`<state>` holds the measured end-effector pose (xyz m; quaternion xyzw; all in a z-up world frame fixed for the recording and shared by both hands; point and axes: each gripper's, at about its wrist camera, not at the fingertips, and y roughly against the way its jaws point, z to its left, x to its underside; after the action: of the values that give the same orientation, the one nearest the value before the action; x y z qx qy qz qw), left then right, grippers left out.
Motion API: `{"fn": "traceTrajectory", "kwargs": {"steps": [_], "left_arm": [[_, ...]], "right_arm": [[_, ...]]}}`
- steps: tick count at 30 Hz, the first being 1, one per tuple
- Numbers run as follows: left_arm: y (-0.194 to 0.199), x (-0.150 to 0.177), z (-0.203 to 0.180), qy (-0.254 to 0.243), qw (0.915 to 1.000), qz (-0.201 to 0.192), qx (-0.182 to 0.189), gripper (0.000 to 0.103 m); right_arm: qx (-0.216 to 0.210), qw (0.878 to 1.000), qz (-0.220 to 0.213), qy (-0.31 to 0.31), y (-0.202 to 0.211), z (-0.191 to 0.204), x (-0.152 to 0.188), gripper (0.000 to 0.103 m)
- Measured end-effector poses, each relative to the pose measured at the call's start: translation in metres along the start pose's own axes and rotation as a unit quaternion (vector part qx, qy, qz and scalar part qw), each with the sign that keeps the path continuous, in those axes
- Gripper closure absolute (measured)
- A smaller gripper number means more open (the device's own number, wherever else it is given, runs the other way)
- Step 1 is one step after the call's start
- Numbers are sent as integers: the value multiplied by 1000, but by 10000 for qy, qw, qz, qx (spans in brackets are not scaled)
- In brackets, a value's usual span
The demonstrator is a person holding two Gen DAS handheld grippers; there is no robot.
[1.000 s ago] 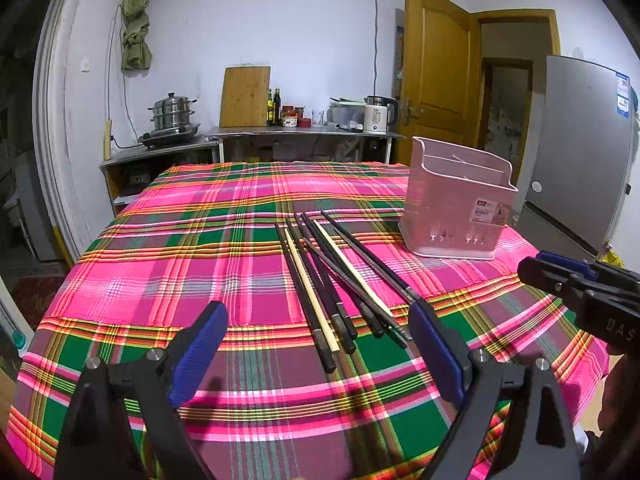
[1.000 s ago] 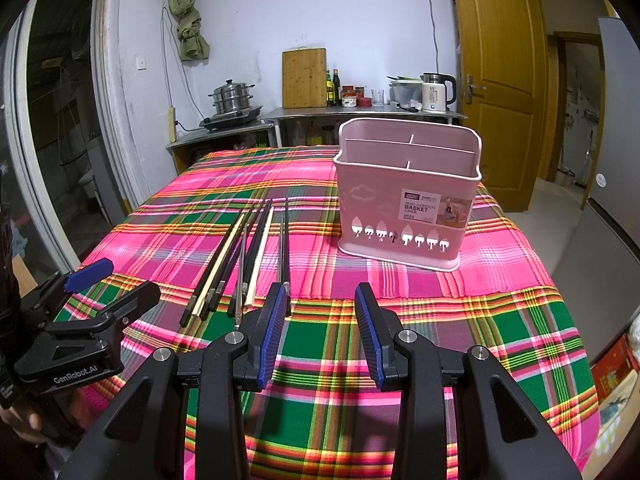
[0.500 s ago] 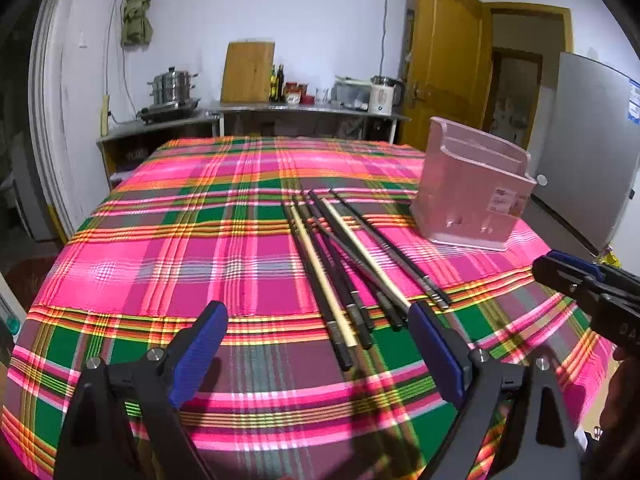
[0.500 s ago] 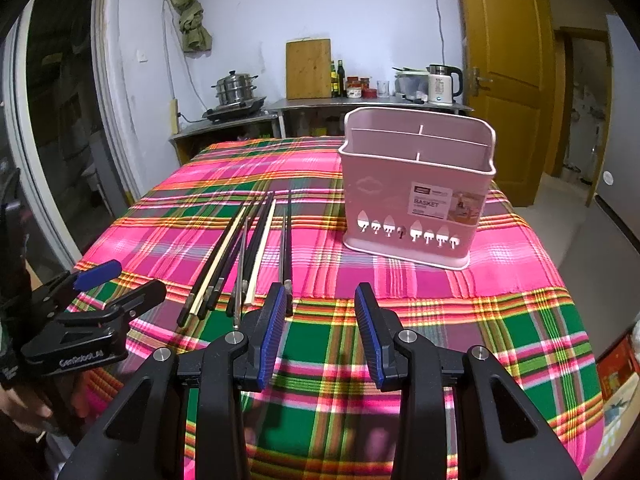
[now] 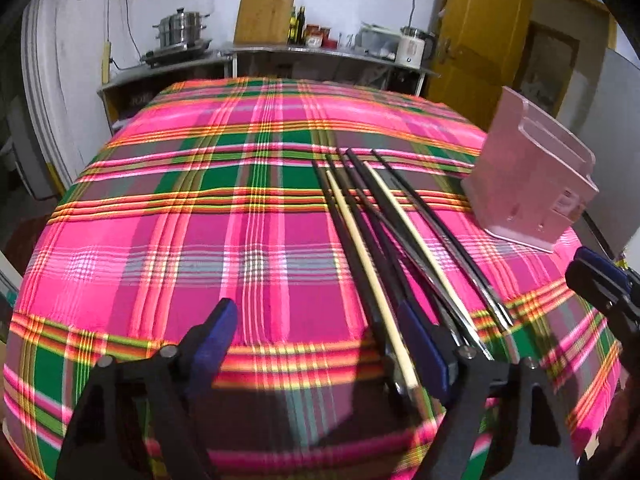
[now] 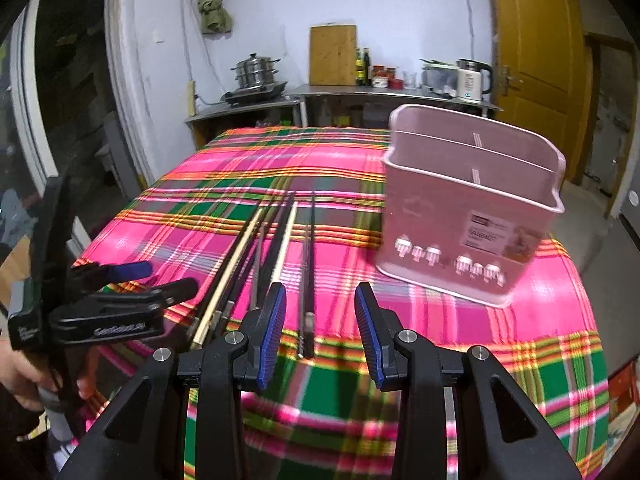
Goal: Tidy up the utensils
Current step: 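Move the left tool toward the chopsticks while the right tool also approaches them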
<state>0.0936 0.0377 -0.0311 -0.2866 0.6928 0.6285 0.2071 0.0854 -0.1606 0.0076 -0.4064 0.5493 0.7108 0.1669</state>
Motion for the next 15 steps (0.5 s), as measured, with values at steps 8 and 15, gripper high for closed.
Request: {"fn": "traceTrajectory", "kwargs": {"steps": [8, 15], "left_arm": [[-24, -20, 12, 205, 9992, 279, 192, 34], [-29, -32, 19, 318, 9986, 275, 328, 38]], "right_arm": [[-306, 9990, 292, 128, -37, 11, -16, 68], [-318, 9970, 702, 64, -75, 9, -25, 87]]}}
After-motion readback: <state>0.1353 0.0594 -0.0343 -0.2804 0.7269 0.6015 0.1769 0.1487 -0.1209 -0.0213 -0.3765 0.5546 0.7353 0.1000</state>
